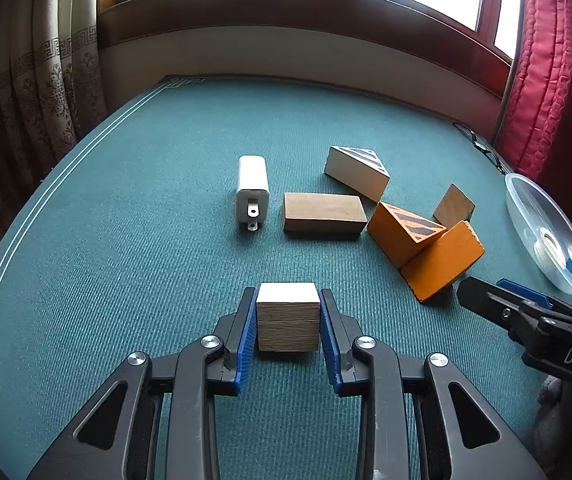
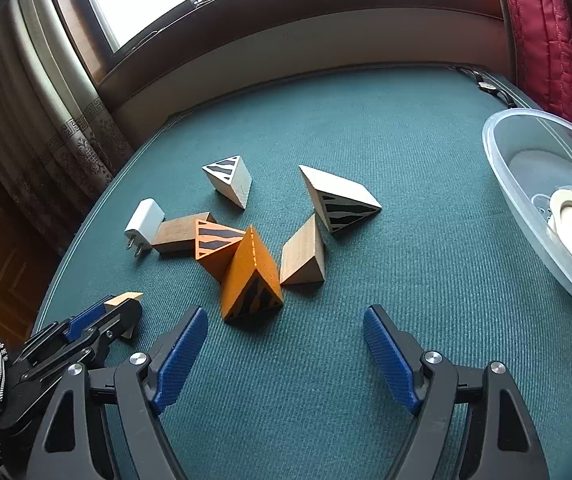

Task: Organize rigid objects
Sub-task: 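Grasp the orange rectangular block with the right gripper while left holds the wood cube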

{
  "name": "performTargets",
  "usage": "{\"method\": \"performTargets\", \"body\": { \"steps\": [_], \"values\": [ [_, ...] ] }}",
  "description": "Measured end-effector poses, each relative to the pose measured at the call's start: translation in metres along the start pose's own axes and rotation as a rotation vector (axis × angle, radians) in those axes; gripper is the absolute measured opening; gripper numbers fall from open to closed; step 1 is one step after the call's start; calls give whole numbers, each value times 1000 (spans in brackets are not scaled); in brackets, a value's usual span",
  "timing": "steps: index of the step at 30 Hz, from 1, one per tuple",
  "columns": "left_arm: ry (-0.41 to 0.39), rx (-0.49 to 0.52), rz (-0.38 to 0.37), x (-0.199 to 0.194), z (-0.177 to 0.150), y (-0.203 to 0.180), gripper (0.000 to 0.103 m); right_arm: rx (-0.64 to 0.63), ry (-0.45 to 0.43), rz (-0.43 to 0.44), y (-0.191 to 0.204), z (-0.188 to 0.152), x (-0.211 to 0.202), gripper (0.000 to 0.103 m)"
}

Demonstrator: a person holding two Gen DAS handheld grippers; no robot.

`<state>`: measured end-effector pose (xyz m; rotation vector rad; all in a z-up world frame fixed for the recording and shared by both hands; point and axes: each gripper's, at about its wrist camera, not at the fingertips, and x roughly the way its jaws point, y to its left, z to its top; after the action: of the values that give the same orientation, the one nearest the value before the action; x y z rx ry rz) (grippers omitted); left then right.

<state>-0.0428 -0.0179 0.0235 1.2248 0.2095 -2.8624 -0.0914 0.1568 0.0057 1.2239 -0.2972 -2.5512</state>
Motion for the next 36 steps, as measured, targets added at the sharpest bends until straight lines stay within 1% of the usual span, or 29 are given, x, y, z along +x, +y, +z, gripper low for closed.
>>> {"method": "performTargets", "body": {
  "steps": [8, 12, 16, 19, 27, 30, 36],
  "values": [
    [0, 2, -2, 1, -1, -1, 31, 10, -11, -43, -9, -1, -5, 82],
    [2, 3, -3, 1, -2, -2, 31, -10, -23, -124, -9, 1, -3, 82],
    [2, 2, -3, 0, -3, -3, 31, -6, -36, -179, -10, 7, 1, 82],
    [4, 2, -5, 1, -3, -3, 30, -19, -38, -203, -10, 12, 7, 82],
    [8, -10, -2, 1, -4, -3, 31, -55, -24, -197, 1, 5, 5, 82],
    [10, -22, -2, 1, -5, -3, 31, -75, -13, -178, 8, -1, 3, 82],
    [12, -37, 0, -1, -8, -3, 31, -162, 12, -116, 31, -16, 2, 82]
  ]
}}
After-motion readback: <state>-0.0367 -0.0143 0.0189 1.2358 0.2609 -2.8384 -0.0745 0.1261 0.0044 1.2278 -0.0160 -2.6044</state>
